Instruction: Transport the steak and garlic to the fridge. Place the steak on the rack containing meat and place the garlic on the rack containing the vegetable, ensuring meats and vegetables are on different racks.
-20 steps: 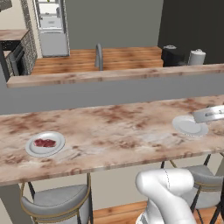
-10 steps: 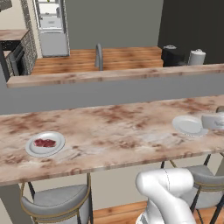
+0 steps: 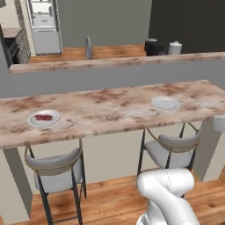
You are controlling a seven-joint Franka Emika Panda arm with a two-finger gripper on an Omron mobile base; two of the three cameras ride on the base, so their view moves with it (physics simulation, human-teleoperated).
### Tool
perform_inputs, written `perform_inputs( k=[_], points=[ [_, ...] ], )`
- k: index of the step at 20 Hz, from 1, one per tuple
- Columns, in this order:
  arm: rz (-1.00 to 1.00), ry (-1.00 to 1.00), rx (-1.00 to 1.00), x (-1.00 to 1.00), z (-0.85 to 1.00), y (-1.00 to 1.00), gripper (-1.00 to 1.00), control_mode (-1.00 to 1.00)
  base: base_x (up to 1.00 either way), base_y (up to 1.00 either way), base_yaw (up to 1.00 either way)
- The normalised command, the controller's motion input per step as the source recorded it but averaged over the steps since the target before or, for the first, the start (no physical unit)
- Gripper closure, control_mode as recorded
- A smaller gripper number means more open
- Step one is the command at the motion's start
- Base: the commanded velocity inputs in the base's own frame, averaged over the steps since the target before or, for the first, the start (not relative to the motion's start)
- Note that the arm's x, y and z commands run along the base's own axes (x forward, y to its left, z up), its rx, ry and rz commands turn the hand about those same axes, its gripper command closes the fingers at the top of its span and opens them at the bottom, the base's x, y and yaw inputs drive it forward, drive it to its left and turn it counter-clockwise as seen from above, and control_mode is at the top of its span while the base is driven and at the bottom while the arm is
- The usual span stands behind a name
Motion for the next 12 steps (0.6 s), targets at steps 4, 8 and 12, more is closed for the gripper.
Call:
perform_inputs(
  k=[4,8,12],
  points=[
    [0.0,0.0,0.0,0.0,0.0,0.0,1.0,1.0,-0.65,-0.79,-0.11],
    [0.0,0.0,0.0,0.0,0.0,0.0,1.0,1.0,0.06,-1.0,-0.16],
    [0.0,0.0,0.0,0.0,0.0,0.0,1.0,1.0,0.27,-1.0,-0.18]
  ],
)
